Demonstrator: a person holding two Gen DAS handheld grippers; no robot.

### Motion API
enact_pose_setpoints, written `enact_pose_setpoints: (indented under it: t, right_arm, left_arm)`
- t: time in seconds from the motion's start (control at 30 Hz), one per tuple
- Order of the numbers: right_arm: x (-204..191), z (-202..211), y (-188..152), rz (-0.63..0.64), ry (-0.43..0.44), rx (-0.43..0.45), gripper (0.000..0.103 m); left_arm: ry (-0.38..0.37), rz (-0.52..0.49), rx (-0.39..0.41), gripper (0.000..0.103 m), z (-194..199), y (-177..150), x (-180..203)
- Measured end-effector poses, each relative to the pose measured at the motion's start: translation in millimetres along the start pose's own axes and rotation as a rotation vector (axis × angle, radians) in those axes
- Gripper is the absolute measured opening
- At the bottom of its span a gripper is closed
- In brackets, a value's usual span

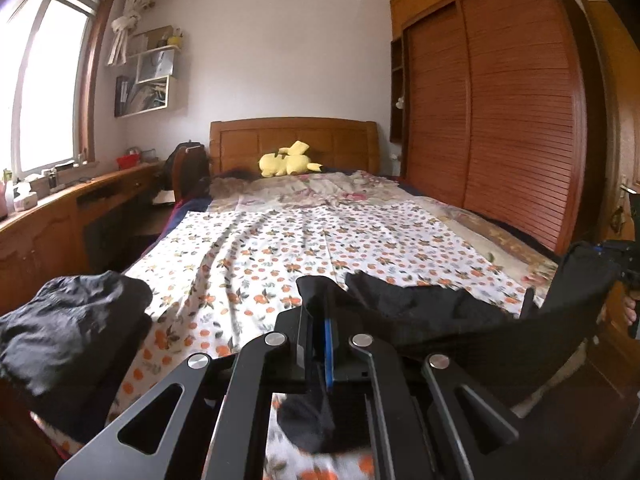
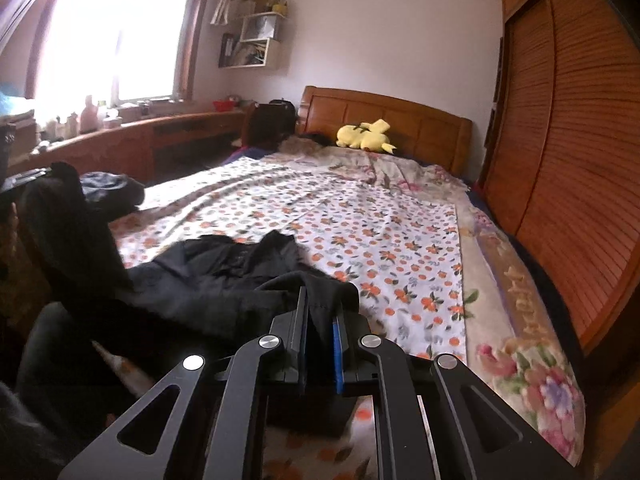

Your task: Fold large clothes

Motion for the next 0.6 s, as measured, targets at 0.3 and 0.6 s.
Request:
enact_pose_setpoints:
  t: [0.3,0.6]
  right_arm:
    - [42,-108,54,-0.016,-0.100,0.074,0.008]
    - [75,-234,87,-0.071,-0.176,0.018,0.008]
  left_arm:
    - [0.083,0.005,0.028,0.005,-104,53,-27]
    - [0.106,0.023,0.015,0.005,-197,69,-53]
Point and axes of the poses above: each gripper's, at about its wrist camera, not at the fingertips, and z roughly against the way its jaws point, x to its right, y to its top, the point moved 3 cm from there along -z, roughly the way its jaws point, and after that the axes turned 4 degrees about z, right-handed, at the moved point
